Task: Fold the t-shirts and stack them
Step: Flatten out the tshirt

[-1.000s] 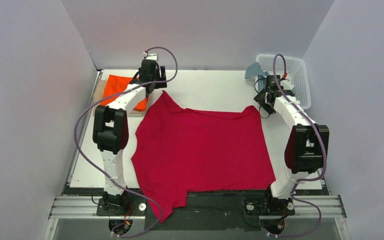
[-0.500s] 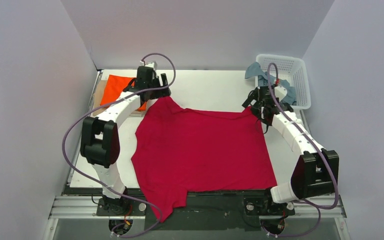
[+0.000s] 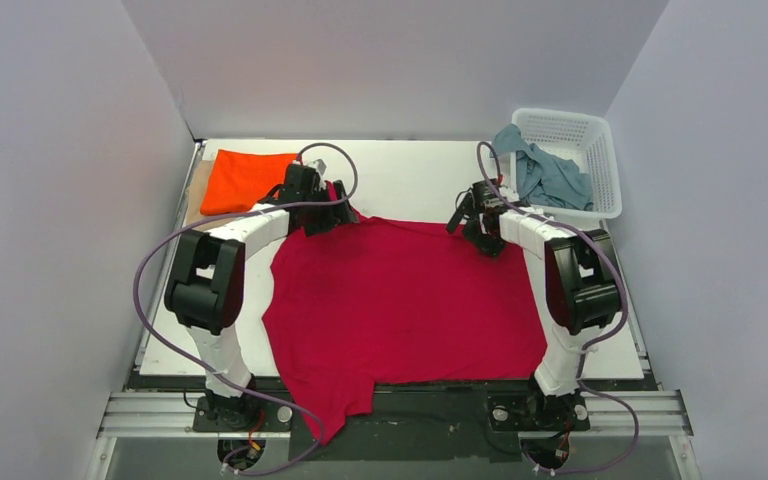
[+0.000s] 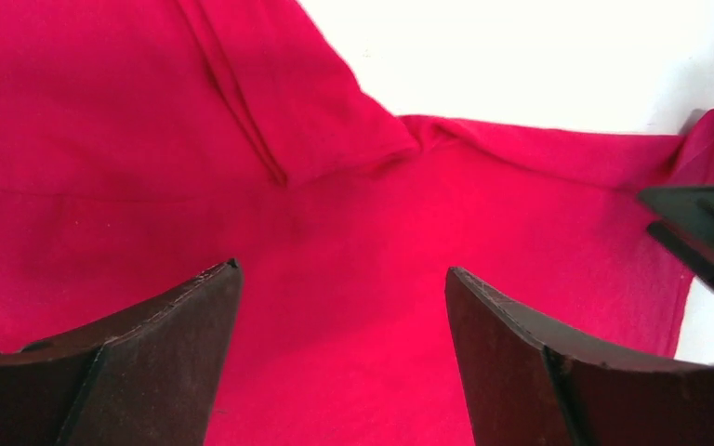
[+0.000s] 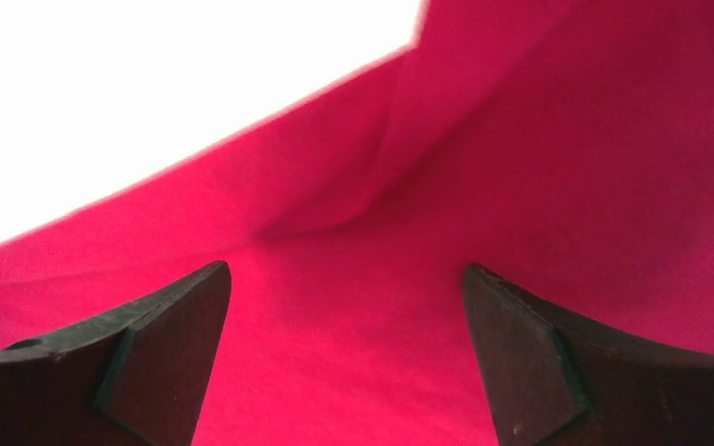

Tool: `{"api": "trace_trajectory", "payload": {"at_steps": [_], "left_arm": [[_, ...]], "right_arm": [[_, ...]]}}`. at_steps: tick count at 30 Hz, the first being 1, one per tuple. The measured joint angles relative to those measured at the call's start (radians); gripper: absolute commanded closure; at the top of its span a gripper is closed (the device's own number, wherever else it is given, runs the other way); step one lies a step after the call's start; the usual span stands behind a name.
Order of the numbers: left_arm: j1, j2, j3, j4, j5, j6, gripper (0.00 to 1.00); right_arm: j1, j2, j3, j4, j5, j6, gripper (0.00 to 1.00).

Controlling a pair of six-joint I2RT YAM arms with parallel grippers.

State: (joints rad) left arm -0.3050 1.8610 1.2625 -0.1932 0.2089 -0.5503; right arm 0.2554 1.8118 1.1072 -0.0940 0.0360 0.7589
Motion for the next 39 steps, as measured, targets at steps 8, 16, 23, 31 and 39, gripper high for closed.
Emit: {"api": "trace_trajectory", "payload": {"at_steps": [8,16,23,31,39], "left_arm": [[0.000,0.028,-0.062,0.018,-0.010,-0.018,0.09],[0.003,0.030,-0.085,0.018,-0.056,-0.015,0.09],[0.006,0.030,-0.085,0.018,-0.071,-0.014,0.08],[0.006,0.030,-0.088,0.023,-0.074,-0.014,0.08],[0.006,0.030,-0.088,0.025,-0.074,-0.014,0.08]], "right_arm": [[0.015,0.145,0.167,0.082,0.000,0.003,0.11],[0.020,0.203,0.229,0.089,0.014,0.007,0.11],[0.022,0.209,0.241,0.082,0.031,0.006,0.12],[0.027,0.168,0.193,0.080,0.032,-0.007,0.12],[0.028,0.075,0.102,0.080,0.038,-0.008,0.12]]}}
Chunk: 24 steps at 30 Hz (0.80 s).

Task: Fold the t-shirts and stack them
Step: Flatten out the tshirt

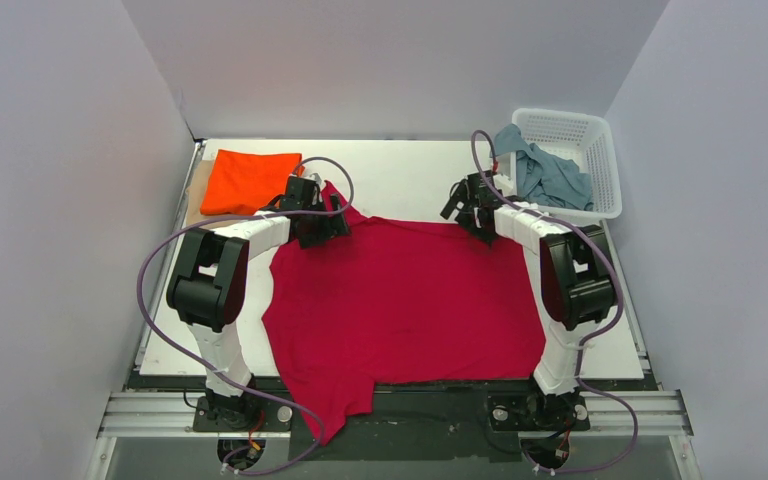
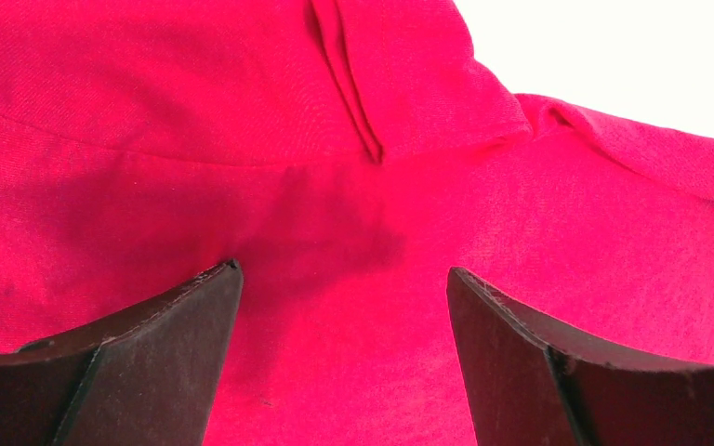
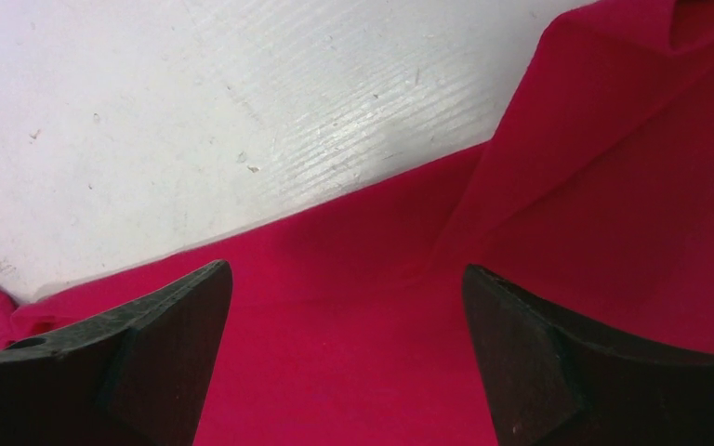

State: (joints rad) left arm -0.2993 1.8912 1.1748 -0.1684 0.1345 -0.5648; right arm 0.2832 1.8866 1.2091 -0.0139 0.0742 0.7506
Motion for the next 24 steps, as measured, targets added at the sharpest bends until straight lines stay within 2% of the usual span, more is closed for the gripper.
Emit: {"api": "trace_trajectory", "payload": {"at_steps": [8,24], "left_arm": [[0.000,0.000,0.000,0.000,0.000,0.002,0.08],[0.003,-0.004,-0.007,0.003,-0.019,0.031,0.07]], "right_arm": [[0.000,0.039,0.004,0.011,0.000,0.002,0.12],[0.000,0.208,0.214,0.090,0.058,0.068,0.12]]}}
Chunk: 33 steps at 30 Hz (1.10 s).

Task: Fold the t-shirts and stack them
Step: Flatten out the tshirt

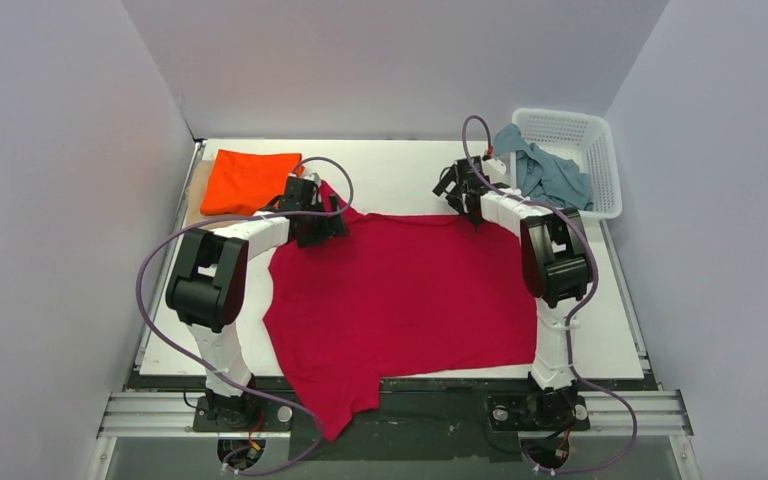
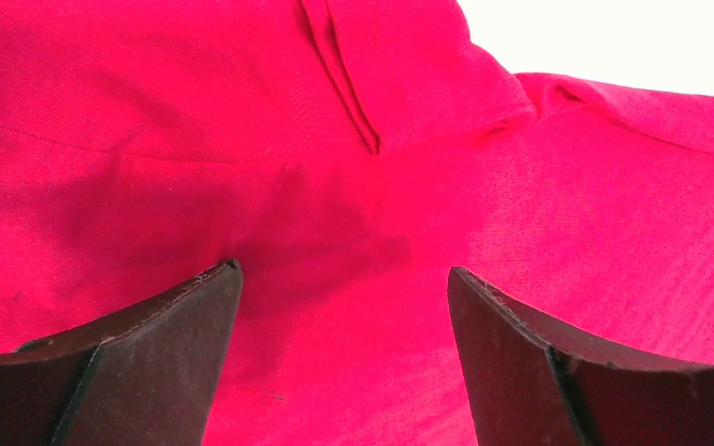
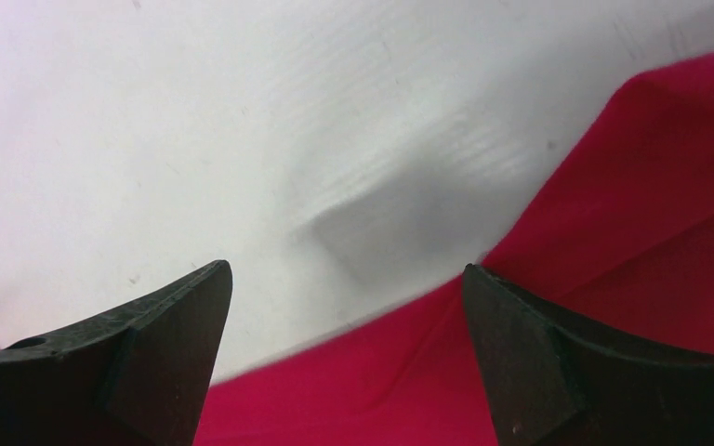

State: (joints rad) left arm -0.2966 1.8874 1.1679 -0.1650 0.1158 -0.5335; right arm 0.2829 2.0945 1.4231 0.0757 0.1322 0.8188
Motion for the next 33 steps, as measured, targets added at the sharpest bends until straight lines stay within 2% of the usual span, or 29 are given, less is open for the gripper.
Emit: {"api": "trace_trajectory", "payload": {"at_steps": [11,17,19,25,27,31,33], "left_arm": [[0.005,-0.010,-0.008,-0.007,-0.018,0.018,0.07],[0.010,-0.021,-0.008,-0.021,-0.002,0.011,0.07],[0.011,-0.027,-0.006,-0.022,0.011,-0.003,0.07],[0.011,-0.039,0.009,-0.011,0.051,-0.042,0.07],[0.010,-0.039,0.020,-0.010,0.061,-0.056,0.07],[0.008,-0.023,0.071,-0.005,0.074,-0.080,0.08],[0.007,0.001,0.103,0.005,0.074,-0.091,0.13]], "right_arm": [[-0.007,0.145,0.224,0.078,0.035,0.119,0.12],[-0.006,0.096,0.222,-0.010,0.008,0.010,0.12],[-0.003,0.032,0.179,-0.060,-0.002,-0.046,0.12],[0.050,-0.330,-0.151,-0.168,-0.009,-0.173,0.13],[0.082,-0.400,-0.237,-0.183,-0.010,-0.186,0.14],[0.142,-0.430,-0.379,-0.203,-0.026,-0.192,0.15],[0.155,-0.423,-0.430,-0.214,-0.037,-0.192,0.15]]}}
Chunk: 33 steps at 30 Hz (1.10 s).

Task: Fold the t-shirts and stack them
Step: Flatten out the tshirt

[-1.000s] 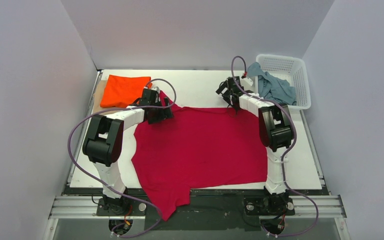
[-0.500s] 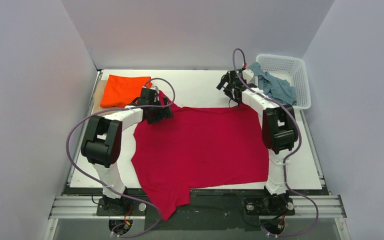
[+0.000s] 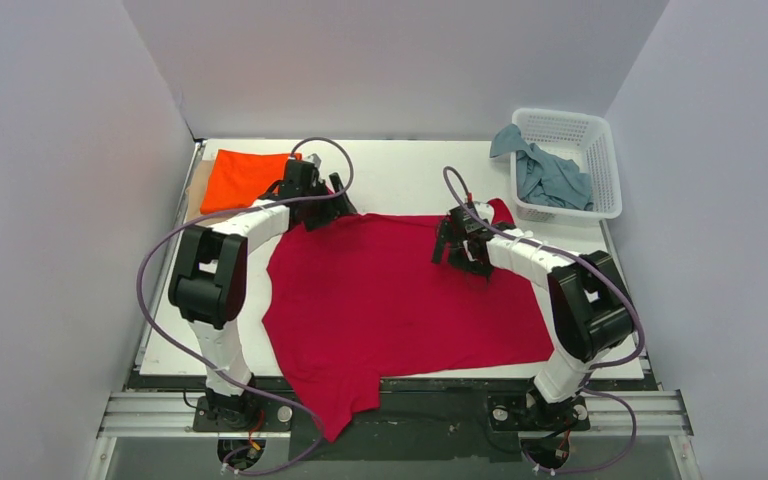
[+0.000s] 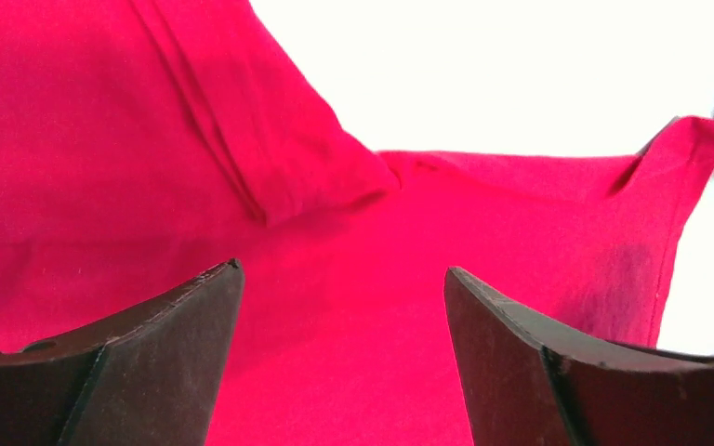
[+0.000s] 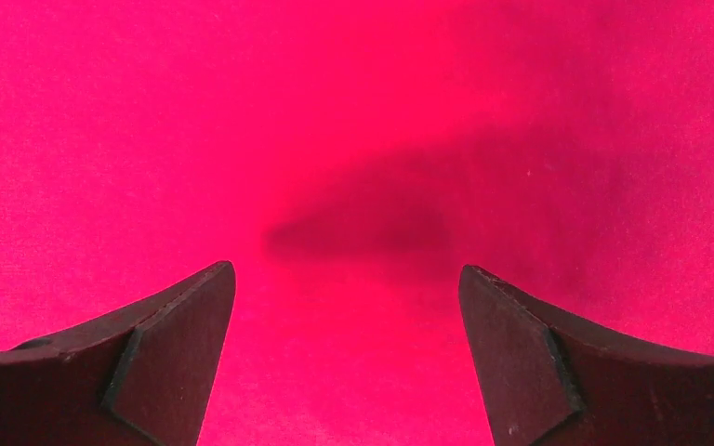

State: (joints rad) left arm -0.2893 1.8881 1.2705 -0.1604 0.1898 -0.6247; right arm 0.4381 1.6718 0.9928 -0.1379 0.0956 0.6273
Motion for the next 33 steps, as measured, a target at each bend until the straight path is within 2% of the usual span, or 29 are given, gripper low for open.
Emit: {"api": "trace_trajectory", "payload": {"at_steps": [3,7,14,17,25,30,33], "left_arm": [[-0.003,0.047,0.044,0.005,-0.008,-0.011,0.24],[-0.009,0.119,0.101,-0.011,-0.045,-0.014,0.28],[-0.017,0.158,0.117,-0.054,-0.108,-0.014,0.36],[-0.019,0.170,0.142,-0.066,-0.127,-0.014,0.49],[-0.026,0.217,0.190,-0.069,-0.134,-0.017,0.54],[-0.030,0.237,0.220,-0.076,-0.147,-0.019,0.64],[-0.031,0.250,0.238,-0.084,-0.158,-0.019,0.67]], "right_arm": [[0.000,0.022,-0.036,-0.008,-0.007,0.003,0.15],[0.000,0.028,-0.040,0.006,-0.007,0.006,0.15],[0.000,0.028,-0.043,0.012,-0.006,0.007,0.15],[0.000,0.028,-0.046,0.015,-0.006,0.007,0.15],[0.000,0.028,-0.048,0.018,-0.006,0.006,0.15],[-0.002,0.027,-0.050,0.021,-0.007,0.006,0.15],[-0.006,0.027,-0.051,0.025,-0.007,0.006,0.15]]}}
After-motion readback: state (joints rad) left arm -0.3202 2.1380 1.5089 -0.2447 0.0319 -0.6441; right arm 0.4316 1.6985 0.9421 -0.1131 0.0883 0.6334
